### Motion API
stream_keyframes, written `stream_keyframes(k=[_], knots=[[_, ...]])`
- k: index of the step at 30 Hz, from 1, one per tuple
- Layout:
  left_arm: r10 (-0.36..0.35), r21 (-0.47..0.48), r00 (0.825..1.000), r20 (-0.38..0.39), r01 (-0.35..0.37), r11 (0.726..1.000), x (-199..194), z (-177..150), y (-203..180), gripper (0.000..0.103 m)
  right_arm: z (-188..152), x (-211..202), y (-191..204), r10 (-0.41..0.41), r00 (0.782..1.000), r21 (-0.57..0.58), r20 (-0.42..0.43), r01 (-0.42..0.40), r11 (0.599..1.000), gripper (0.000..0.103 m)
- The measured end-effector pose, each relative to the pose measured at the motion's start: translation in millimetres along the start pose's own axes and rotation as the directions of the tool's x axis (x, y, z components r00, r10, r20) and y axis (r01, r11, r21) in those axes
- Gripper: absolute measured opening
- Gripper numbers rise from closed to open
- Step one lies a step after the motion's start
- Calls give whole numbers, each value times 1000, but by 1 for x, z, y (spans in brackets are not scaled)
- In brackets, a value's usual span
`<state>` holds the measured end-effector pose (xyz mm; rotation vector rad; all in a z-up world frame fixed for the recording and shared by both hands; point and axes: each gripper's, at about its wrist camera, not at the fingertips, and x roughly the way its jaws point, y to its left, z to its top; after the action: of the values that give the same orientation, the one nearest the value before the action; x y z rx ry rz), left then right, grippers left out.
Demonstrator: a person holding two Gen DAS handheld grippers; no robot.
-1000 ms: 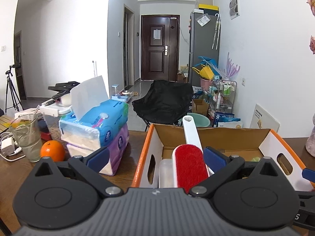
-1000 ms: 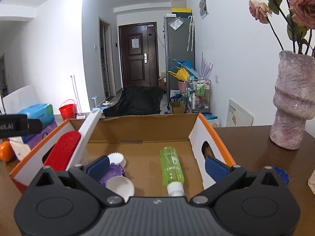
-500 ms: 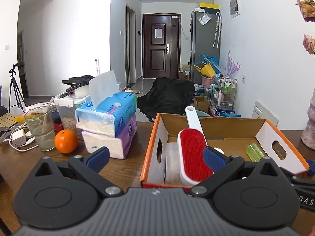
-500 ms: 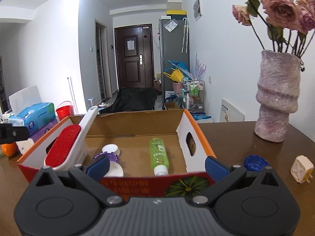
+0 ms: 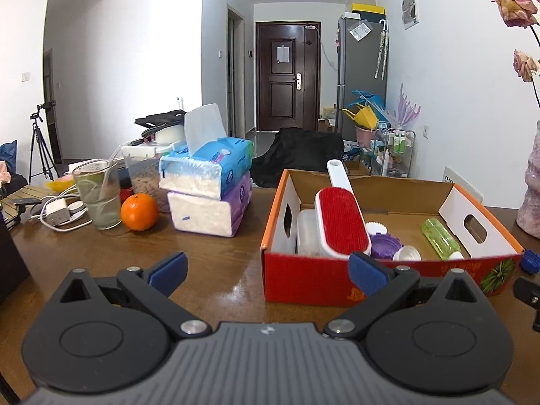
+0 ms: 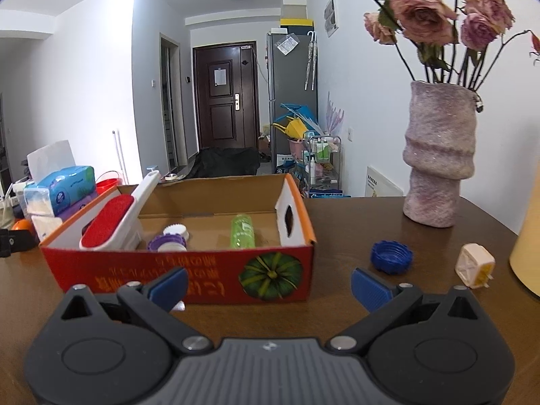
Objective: Organize rigid objects
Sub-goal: 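Grasp the white lotion tube with the left tool while the right tool approaches the plug adapter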
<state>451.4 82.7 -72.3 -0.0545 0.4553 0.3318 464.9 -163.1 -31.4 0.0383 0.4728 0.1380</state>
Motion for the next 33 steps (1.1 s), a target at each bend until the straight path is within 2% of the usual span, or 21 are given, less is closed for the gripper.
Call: stream_keyframes(k=[14, 26, 30, 33], knots=[[0, 1, 1000, -23, 0, 1000, -36, -35, -16, 103, -22, -47, -35, -8, 1000, -31, 0, 8, 999, 103], [2, 27, 997, -74, 0, 1000, -44, -54, -33, 103, -26, -64, -77, -66, 998, -38, 13, 67, 997, 103], [-10, 36, 996, -94, 14, 999, -45, -59, -39, 103, -27, -66, -93, -96, 995, -32, 15, 97, 995, 103], [-51, 34, 991, -127, 56, 998, -42, -61, -42, 103, -28, -66, -105, -114, 993, -26, 13, 114, 993, 103]])
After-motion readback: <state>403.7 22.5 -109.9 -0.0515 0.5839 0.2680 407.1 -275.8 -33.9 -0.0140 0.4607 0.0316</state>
